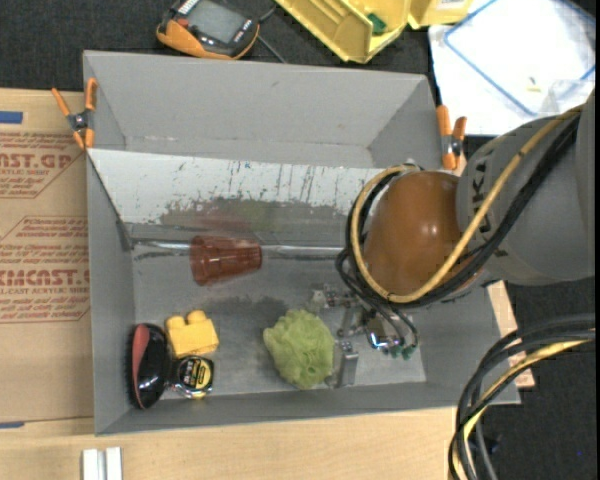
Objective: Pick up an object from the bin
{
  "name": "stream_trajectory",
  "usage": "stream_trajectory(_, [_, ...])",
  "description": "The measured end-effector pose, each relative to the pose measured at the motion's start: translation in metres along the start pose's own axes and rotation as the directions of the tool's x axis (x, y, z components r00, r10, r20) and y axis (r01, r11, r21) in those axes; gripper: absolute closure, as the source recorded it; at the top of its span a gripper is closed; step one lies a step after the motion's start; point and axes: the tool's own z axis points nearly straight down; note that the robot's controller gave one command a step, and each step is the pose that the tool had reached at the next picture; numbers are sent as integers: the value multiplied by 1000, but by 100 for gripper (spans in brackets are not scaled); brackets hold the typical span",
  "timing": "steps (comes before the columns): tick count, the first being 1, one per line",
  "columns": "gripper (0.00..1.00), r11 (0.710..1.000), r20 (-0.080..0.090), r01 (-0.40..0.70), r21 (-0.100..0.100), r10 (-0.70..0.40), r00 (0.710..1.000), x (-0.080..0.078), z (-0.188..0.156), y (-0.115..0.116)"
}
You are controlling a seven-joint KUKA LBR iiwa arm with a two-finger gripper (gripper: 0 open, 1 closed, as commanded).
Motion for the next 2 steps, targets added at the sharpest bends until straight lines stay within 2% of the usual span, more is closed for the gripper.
stream_trajectory(1, [0, 998, 1, 68, -1, -68, 998, -6, 44, 12])
stream_trajectory(2, [100, 998, 6, 60, 1, -60, 998, -7, 55, 25])
